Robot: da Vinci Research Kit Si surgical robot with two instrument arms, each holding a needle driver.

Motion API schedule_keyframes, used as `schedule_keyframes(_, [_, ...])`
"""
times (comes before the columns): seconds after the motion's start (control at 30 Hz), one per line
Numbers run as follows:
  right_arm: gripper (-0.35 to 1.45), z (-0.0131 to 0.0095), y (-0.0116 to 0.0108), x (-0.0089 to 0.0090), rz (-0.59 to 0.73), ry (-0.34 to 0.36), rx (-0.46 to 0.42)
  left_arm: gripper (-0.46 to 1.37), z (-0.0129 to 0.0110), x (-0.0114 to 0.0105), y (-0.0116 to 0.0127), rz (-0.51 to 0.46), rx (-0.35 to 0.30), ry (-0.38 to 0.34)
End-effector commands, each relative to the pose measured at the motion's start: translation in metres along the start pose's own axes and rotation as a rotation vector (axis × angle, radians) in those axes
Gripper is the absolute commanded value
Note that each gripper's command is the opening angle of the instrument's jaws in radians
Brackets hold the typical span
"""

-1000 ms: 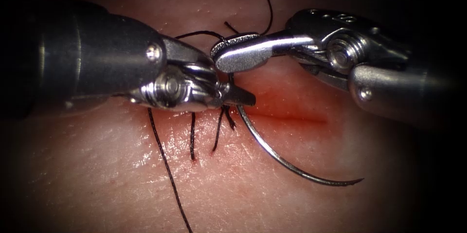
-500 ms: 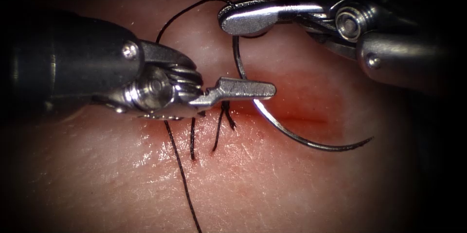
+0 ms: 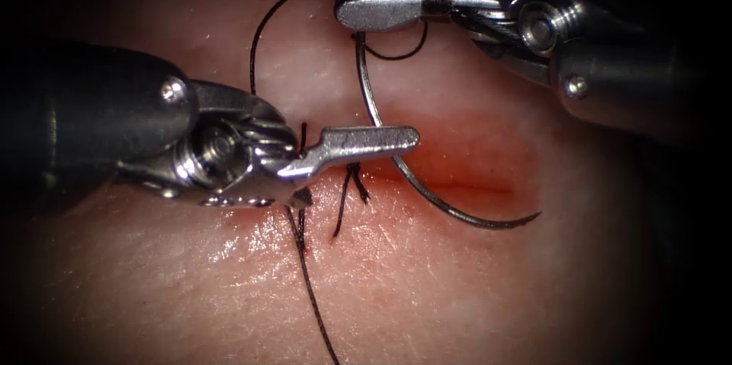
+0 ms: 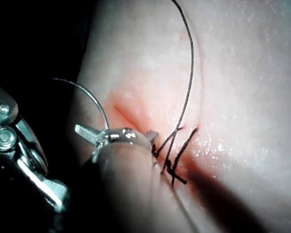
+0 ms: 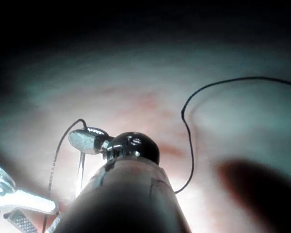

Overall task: Wound Closure
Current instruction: Pass the needle from the left to the right gripper

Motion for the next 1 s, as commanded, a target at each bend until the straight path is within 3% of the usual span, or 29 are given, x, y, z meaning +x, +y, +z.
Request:
schedule_keyframes(0.03, [-0.35,0.0001,-0.0002,0.0003,0.019,0.004,-0.022,1.03,0.0001,0.0001,0.0002,-0.049,0.001,-0.002])
schedule_keyframes(0.3, [-0.35,0.0008,-0.0008,0.0007,0.045,0.032,-0.100,1.07,0.0002,0.0006,0.0007,-0.322,0.010,-0.015])
schedule_keyframes(0.57, [-0.35,0.0006,-0.0016,0.0004,0.057,0.061,-0.165,1.07,0.0000,0.0013,0.0005,-0.531,0.019,-0.021])
schedule_keyframes(0.73, [-0.35,0.0005,-0.0020,0.0002,0.058,0.076,-0.223,1.07,-0.0001,0.0016,0.0002,-0.623,0.025,-0.013])
schedule_keyframes(1.0, [-0.35,0.0007,-0.0029,-0.0001,0.080,0.077,-0.377,0.86,0.0001,0.0017,0.0000,-0.624,0.105,0.027])
